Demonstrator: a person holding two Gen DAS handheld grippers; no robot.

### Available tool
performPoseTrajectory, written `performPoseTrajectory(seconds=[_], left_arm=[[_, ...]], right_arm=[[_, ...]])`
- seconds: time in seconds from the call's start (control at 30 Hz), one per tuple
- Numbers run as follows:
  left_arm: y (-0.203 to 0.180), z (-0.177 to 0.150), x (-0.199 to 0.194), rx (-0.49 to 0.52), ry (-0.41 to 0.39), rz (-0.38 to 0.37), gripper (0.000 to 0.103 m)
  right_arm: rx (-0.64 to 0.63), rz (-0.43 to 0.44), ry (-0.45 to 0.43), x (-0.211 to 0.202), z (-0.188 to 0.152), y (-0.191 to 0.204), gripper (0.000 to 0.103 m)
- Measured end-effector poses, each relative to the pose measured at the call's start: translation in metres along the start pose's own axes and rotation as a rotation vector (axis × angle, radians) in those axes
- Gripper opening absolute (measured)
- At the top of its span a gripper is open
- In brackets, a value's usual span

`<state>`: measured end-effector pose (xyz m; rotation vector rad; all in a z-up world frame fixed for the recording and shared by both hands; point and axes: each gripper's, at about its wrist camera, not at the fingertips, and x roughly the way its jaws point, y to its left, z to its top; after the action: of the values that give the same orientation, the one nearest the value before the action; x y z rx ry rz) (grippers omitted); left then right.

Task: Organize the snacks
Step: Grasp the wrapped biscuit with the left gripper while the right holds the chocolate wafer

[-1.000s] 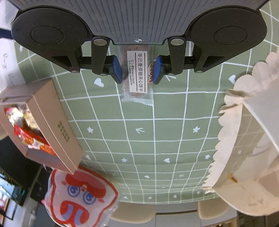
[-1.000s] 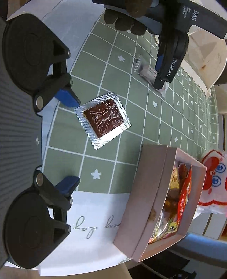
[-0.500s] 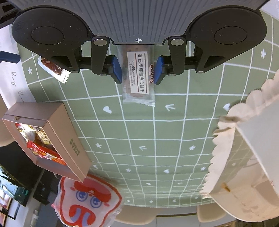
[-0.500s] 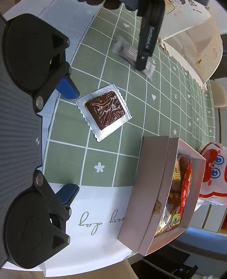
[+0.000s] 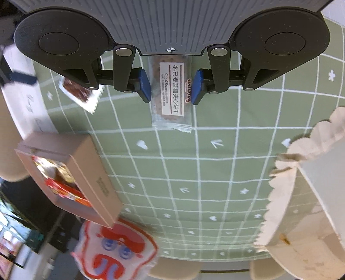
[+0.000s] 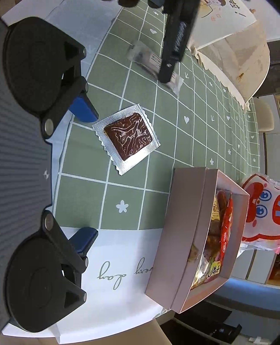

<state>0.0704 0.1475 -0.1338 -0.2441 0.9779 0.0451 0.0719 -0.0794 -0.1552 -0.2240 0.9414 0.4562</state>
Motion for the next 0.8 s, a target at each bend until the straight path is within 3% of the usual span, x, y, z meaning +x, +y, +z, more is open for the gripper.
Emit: performPoseTrajectory(seconds=[0.13, 0.33, 0.53, 0.6, 0.7, 0.8], left_arm=[[-0.007, -0.008, -0.001, 0.105, -0.003, -0.008, 0.045], [-0.026, -0.013, 0.001, 0.309, 0.022, 0.021, 0.055], [-0.021, -0.009, 0.002, 0.295, 0.053, -0.013, 0.057], [-0.022, -0.009, 0.002, 0.268, 0.051, 0.000, 0.057], [-0.024, -0.010, 0.002, 0.255, 0.039, 0.015, 0.057], [-0.021, -0.011, 0.001, 0.237, 0.026, 0.000, 0.057]], right_arm=[[-0.002, 0.001, 0.000, 0.000, 0.000, -0.001, 0.103], [-0.005, 0.001, -0.003, 0.000, 0.000, 0.001, 0.103], [-0.053, 0.034, 0.026, 0.002, 0.005, 0.000, 0.103], [-0.123, 0.075, 0.042, 0.003, 0.013, 0.003, 0.097], [-0.223, 0.056, -0.022, 0.001, 0.026, 0.014, 0.095], [-0.244, 0.134, -0.012, 0.010, 0.038, 0.020, 0.089]])
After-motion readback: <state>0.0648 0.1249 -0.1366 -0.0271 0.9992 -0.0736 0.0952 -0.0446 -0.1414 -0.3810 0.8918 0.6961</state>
